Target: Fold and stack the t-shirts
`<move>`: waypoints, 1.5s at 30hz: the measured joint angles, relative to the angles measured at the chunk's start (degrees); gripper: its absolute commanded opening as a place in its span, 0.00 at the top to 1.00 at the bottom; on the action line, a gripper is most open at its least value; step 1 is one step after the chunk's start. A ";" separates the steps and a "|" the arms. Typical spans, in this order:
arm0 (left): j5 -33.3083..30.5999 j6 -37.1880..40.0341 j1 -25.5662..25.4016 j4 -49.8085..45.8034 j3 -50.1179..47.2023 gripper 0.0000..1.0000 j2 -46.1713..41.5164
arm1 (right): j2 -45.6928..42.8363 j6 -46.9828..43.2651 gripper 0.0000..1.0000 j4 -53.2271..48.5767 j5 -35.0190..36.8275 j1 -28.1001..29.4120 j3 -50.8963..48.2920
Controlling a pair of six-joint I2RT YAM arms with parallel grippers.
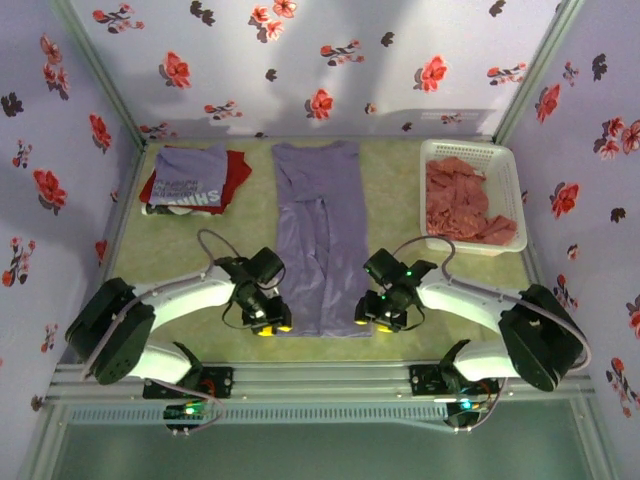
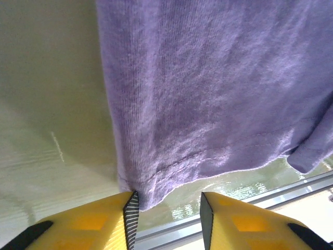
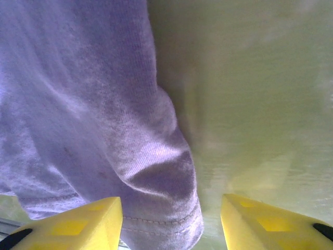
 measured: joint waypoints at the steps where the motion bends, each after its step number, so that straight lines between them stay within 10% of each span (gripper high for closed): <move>1: 0.09 -0.22 -0.17 0.37 -0.04 0.68 0.70 | 0.35 0.00 0.50 0.17 -0.24 0.00 0.00; 14: 0.63 -3.17 -2.45 7.56 -0.70 1.00 3.02 | 3.17 0.46 0.99 1.25 -1.40 0.63 0.11; 35: -0.35 -11.15 -6.43 -3.45 -1.81 1.00 -10.60 | -3.43 6.47 1.00 -5.99 0.98 8.87 2.12; 45: -2.89 -3.34 5.75 -10.86 16.96 1.00 1.99 | -2.75 3.28 1.00 -7.06 3.96 -2.19 13.11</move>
